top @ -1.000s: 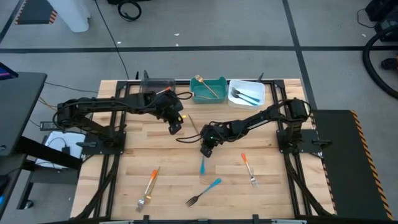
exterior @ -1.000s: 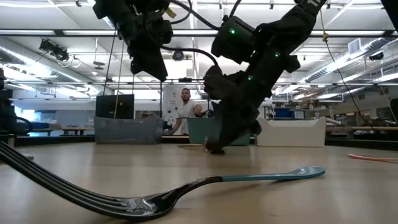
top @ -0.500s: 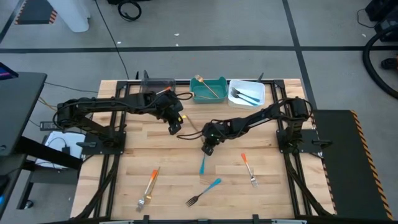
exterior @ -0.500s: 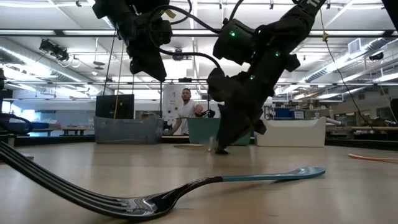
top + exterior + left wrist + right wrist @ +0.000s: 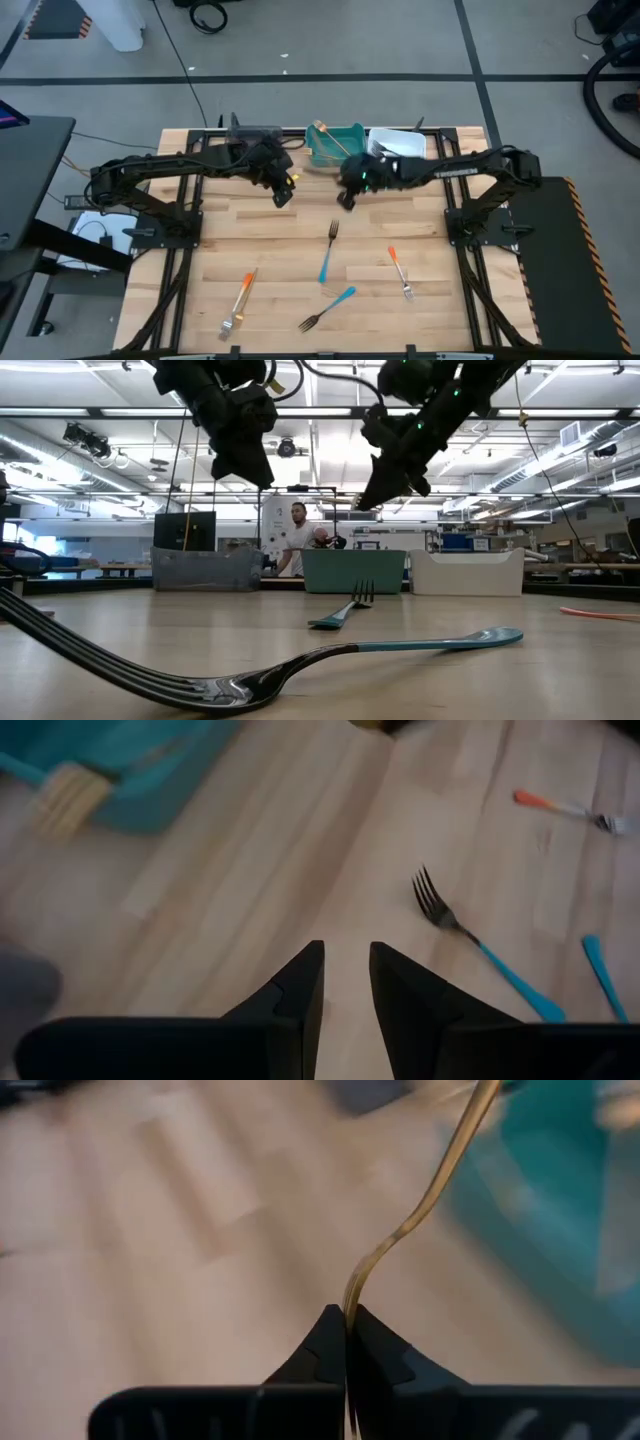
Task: Sort silverware by color (type)
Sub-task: Put the top gold fork into the green bin
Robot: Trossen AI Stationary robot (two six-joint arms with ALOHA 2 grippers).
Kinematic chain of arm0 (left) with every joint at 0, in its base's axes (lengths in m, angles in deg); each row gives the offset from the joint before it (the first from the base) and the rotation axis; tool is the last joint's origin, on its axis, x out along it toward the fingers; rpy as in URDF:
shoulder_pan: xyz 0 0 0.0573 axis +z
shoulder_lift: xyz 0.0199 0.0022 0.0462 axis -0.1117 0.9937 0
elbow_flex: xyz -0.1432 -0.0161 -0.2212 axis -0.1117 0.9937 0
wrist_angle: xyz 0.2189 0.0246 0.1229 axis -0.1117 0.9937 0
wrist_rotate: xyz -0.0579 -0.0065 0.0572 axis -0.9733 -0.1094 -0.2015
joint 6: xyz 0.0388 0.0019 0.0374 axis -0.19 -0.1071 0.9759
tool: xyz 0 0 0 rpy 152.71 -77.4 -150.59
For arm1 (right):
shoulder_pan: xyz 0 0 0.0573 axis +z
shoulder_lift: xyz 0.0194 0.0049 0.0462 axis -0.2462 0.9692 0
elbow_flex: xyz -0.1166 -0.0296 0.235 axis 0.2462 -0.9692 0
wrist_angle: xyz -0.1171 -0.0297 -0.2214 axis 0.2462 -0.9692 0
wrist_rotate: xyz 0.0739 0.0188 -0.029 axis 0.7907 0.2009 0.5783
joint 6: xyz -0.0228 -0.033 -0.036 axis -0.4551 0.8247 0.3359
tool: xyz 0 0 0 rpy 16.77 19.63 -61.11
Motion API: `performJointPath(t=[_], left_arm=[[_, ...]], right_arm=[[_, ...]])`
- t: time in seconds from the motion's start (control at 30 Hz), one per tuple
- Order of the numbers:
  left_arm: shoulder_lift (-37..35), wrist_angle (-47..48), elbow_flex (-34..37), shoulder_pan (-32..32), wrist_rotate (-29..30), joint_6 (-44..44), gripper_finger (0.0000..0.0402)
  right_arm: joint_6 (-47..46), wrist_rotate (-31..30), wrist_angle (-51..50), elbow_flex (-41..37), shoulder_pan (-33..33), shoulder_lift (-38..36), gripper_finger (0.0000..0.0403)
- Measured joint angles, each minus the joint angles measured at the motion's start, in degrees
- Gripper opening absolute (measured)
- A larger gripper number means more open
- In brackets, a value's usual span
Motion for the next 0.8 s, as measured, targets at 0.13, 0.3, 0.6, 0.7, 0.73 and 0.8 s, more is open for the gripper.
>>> performJointPath(t=[0.13, 0.3, 0.6, 0.7, 0.73, 0.8], left_arm=[[0.0, -4.0, 0.0, 2.7, 0.0, 3.0, 0.0091], [0.0, -8.8, 0.0, 6.7, 0.0, 6.4, 0.0091], [0.0, -10.4, 0.0, 14.0, 0.0, 7.4, 0.0091], [0.0, -11.3, 0.0, 15.8, 0.0, 6.9, 0.0091], [0.0, -11.6, 0.0, 16.3, 0.0, 6.8, 0.0091], [0.0, -12.3, 0.0, 17.1, 0.0, 6.8, 0.0091]], right_arm=[[12.0, -0.8, 3.1, 0.0, -8.7, 0.8, 0.0005], [25.8, 6.5, 9.2, 0.0, -18.9, 6.7, 0.0008], [43.6, 13.1, 8.8, 0.0, -26.2, 11.2, 0.0016], [45.4, 12.4, 8.5, 0.0, -25.7, 11.1, 0.0018], [45.5, 11.7, 8.4, 0.0, -25.4, 11.0, 0.0019], [46.2, 10.9, 8.3, 0.0, -24.9, 11.0, 0.0026]])
